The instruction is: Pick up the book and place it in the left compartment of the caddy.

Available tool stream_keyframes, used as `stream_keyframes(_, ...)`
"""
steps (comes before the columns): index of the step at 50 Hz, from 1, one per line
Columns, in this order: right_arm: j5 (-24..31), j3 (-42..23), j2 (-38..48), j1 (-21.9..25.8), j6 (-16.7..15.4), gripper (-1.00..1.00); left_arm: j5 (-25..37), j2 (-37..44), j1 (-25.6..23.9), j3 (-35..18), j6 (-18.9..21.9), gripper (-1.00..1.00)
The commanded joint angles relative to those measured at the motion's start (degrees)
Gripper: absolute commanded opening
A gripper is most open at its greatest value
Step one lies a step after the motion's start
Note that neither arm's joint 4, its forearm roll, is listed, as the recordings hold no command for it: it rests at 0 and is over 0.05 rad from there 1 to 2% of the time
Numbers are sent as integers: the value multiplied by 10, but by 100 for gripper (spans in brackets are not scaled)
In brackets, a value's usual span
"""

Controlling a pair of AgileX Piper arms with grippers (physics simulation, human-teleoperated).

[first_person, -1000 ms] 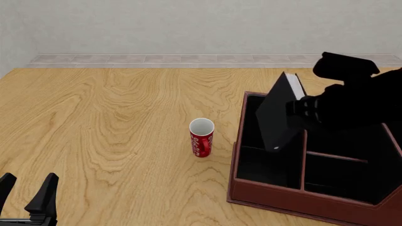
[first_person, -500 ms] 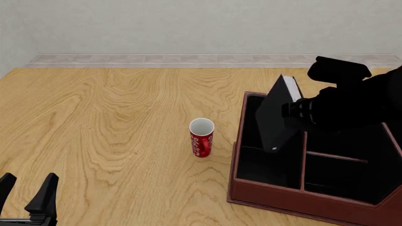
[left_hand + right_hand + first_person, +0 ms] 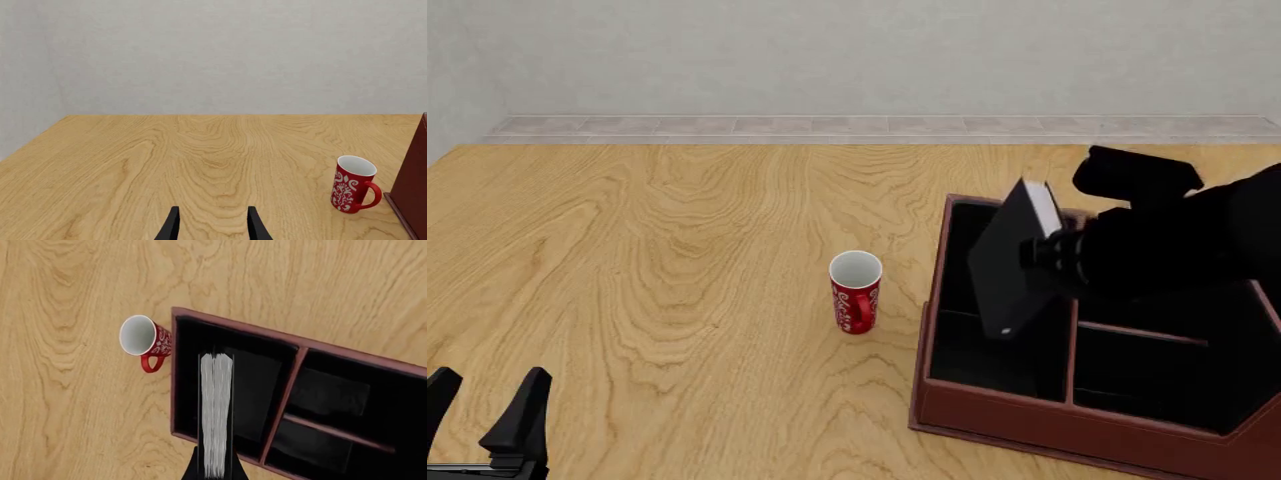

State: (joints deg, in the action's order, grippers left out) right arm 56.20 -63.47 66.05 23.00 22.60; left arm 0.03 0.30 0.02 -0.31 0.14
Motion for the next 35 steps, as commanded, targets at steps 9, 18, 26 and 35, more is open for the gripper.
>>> stream_keyframes(9, -24, 18, 4, 4, 16, -100, -1, 0, 0, 1, 0, 100)
stream_keyframes(18, -32, 28, 7, 2, 16, -100, -1, 0, 0, 1, 0, 100)
stream_keyframes(26, -43, 37, 14, 3, 17, -100, -1, 0, 0, 1, 0, 100)
stream_keyframes(35, -56, 50, 20, 5, 22, -100, -1, 0, 0, 1, 0, 100)
